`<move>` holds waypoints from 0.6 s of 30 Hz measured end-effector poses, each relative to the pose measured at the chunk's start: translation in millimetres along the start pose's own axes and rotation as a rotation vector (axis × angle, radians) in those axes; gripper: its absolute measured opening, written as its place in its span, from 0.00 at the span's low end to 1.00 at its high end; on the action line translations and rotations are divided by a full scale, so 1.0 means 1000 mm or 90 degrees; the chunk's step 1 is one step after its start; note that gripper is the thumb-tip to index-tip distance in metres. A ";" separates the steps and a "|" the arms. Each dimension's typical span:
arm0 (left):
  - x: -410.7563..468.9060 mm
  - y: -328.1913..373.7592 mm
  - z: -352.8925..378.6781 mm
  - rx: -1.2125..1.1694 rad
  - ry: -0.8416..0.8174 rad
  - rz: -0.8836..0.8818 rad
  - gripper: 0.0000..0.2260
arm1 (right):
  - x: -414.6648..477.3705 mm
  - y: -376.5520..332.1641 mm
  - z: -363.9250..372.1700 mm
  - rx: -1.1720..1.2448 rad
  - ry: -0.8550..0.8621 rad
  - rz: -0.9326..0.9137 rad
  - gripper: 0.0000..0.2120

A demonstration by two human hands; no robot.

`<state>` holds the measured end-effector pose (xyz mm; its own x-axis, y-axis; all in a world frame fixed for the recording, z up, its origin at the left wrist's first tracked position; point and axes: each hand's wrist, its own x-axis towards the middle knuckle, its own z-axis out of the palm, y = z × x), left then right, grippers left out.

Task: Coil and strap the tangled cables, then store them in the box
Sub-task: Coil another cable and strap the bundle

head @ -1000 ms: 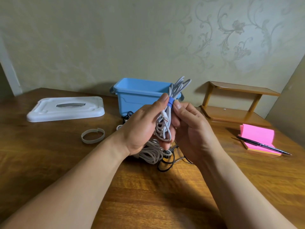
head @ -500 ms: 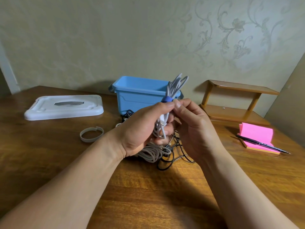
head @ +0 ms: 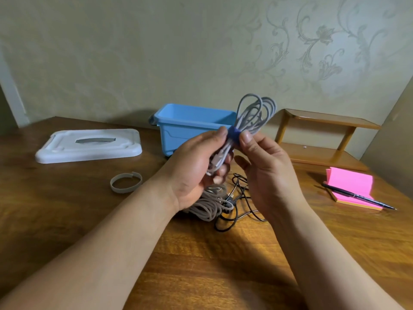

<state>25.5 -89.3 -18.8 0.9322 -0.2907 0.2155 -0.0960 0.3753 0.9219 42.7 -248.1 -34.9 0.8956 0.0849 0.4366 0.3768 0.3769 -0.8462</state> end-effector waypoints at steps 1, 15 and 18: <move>0.001 0.000 0.000 -0.048 -0.012 -0.012 0.12 | 0.000 0.001 0.000 -0.002 -0.004 0.009 0.14; 0.001 -0.005 -0.012 0.346 0.184 0.078 0.11 | -0.004 0.002 -0.001 0.046 -0.013 0.038 0.09; -0.001 0.013 -0.030 0.318 0.343 0.174 0.06 | -0.004 -0.005 -0.014 0.002 0.033 0.024 0.09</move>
<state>34.2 -57.3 -16.3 0.8811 0.2706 0.3879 -0.3733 -0.1059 0.9217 40.8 -263.2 -36.7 0.9203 0.0514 0.3879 0.3417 0.3777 -0.8606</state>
